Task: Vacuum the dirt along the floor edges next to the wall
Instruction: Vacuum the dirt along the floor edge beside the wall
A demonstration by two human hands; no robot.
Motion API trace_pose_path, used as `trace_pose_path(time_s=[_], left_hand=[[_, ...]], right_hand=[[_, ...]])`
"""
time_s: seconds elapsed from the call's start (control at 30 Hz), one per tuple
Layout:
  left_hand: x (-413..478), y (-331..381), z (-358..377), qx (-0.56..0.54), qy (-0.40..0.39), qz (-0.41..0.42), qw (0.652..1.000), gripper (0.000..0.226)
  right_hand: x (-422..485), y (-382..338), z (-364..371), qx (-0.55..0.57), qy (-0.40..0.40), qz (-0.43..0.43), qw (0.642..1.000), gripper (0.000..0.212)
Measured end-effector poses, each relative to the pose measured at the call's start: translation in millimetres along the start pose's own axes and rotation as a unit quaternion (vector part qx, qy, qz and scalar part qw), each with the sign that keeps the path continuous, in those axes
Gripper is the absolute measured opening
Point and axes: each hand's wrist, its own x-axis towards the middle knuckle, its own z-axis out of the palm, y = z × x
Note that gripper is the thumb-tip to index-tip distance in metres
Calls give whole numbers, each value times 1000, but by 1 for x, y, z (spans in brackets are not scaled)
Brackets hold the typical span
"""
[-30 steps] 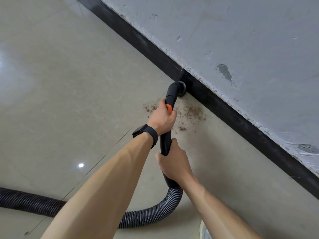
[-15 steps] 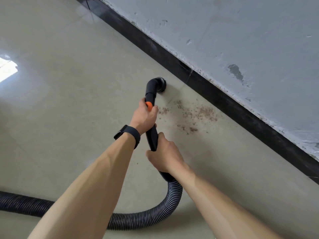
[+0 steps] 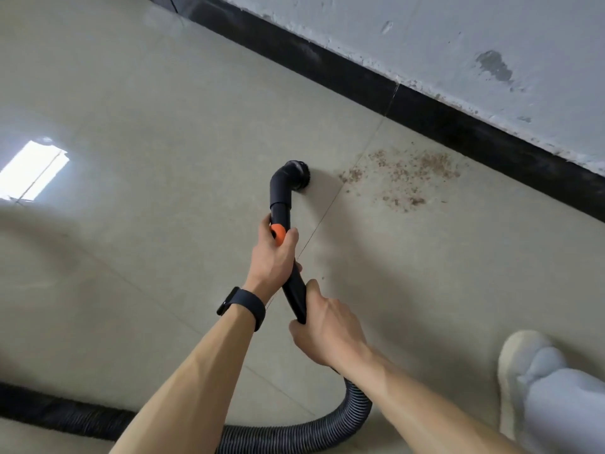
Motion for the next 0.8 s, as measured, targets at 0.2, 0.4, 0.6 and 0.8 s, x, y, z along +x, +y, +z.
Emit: trace_pose_path(time_s=[0.2,0.4,0.6,0.8], left_hand=[[-8,4,7,25,-23,0,999,50],[-18,21,28,57,-59,-8,997,51],[-20,29,43,57,-49,-2,997,48],[-16,32,49,47,-25,3,999,50]], right_hand=[[-11,4,0,3,14,25,1000,26],[-25,19,-17,59,-2,63,996,21],[-29,26,-30,94,-10,75,993,20],[-22,28,-32,114,-12,71,991,22]])
